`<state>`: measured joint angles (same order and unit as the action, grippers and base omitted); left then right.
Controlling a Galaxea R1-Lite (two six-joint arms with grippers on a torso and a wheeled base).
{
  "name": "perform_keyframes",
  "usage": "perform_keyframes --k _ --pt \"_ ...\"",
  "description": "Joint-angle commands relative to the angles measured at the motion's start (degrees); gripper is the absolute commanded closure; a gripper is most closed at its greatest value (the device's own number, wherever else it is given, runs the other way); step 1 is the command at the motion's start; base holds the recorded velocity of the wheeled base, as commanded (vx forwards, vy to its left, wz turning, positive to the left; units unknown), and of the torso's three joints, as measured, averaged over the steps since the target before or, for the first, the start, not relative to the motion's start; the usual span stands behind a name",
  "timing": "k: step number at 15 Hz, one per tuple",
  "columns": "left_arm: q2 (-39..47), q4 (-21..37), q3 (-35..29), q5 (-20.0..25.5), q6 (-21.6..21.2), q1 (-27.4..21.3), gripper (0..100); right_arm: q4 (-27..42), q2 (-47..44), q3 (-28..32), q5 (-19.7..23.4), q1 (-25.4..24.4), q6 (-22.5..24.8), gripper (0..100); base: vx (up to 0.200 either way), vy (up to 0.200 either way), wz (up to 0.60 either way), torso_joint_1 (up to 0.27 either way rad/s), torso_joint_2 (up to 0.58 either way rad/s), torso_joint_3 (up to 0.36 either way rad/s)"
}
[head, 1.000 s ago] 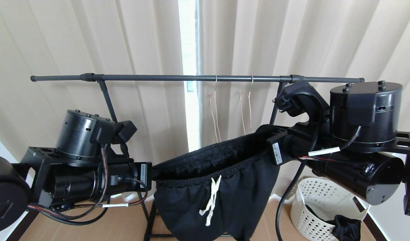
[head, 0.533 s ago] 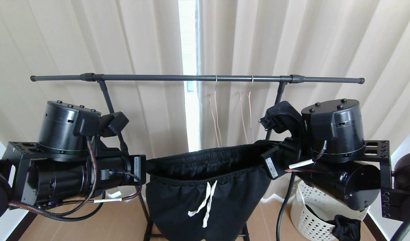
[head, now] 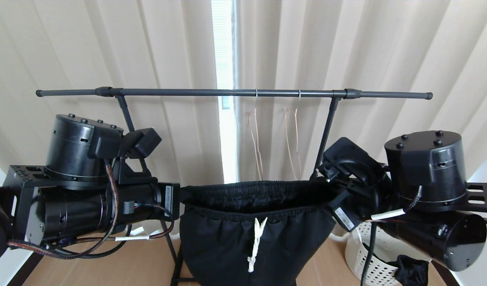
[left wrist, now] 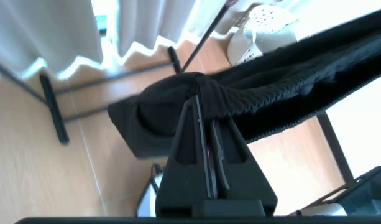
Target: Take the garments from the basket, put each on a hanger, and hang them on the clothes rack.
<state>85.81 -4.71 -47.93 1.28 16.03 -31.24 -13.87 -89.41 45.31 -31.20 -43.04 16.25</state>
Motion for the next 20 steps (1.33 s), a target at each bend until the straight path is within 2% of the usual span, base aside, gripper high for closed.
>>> perform_keyframes --k 1,3,5,7,9,10,12,14,15,17,20 --pt "0.94 0.57 -4.36 0.04 -2.23 -1.98 100 -0.01 4.33 -4.44 0.26 0.07 2.65 100 0.0 0.0 0.0 0.0 0.0 0.0" --pt "3.4 5.06 -12.36 -0.14 -5.22 -2.24 100 -0.01 6.7 -7.87 4.3 -0.02 8.27 100 0.0 0.0 0.0 0.0 0.0 0.0" --pt "7.71 6.2 -19.48 -0.14 -5.4 -2.15 100 0.07 7.93 -10.33 8.87 -0.46 11.17 100 0.0 0.0 0.0 0.0 0.0 0.0" --pt "10.87 6.2 -23.96 0.04 -5.4 -2.15 100 0.16 8.28 -11.56 11.68 -5.12 11.52 100 0.0 0.0 0.0 0.0 0.0 0.0" --pt "12.72 6.29 -27.04 0.13 -5.48 -2.15 100 0.6 8.55 -11.91 12.56 -9.6 10.91 100 0.0 0.0 0.0 0.0 0.0 0.0" --pt "13.95 6.29 -29.5 0.39 -5.75 -2.15 100 0.6 8.99 -12.0 12.65 -14.0 8.71 100 0.0 0.0 0.0 0.0 0.0 0.0" --pt "16.23 6.2 -32.75 0.48 -6.01 -2.15 100 0.6 7.23 -11.56 12.91 -17.34 4.58 100 0.0 0.0 0.0 0.0 0.0 0.0" --pt "18.43 6.29 -36.0 0.48 -6.01 -2.24 100 -0.1 3.19 -9.8 13.0 -20.41 -2.36 100 0.0 0.0 0.0 0.0 0.0 0.0" --pt "18.6 6.29 -36.53 0.57 -6.1 -2.33 100 -0.19 0.9 -7.43 12.91 -22.87 -8.6 100 0.0 0.0 0.0 0.0 0.0 0.0" --pt "18.69 6.29 -37.67 0.74 -6.1 -3.03 100 0.25 -1.74 -2.42 12.65 -23.93 -17.13 100 0.0 0.0 0.0 0.0 0.0 0.0" --pt "19.48 6.2 -38.64 0.74 -6.1 -4.0 100 -0.01 -3.49 2.5 12.65 -24.81 -24.42 100 0.0 0.0 0.0 0.0 0.0 0.0"
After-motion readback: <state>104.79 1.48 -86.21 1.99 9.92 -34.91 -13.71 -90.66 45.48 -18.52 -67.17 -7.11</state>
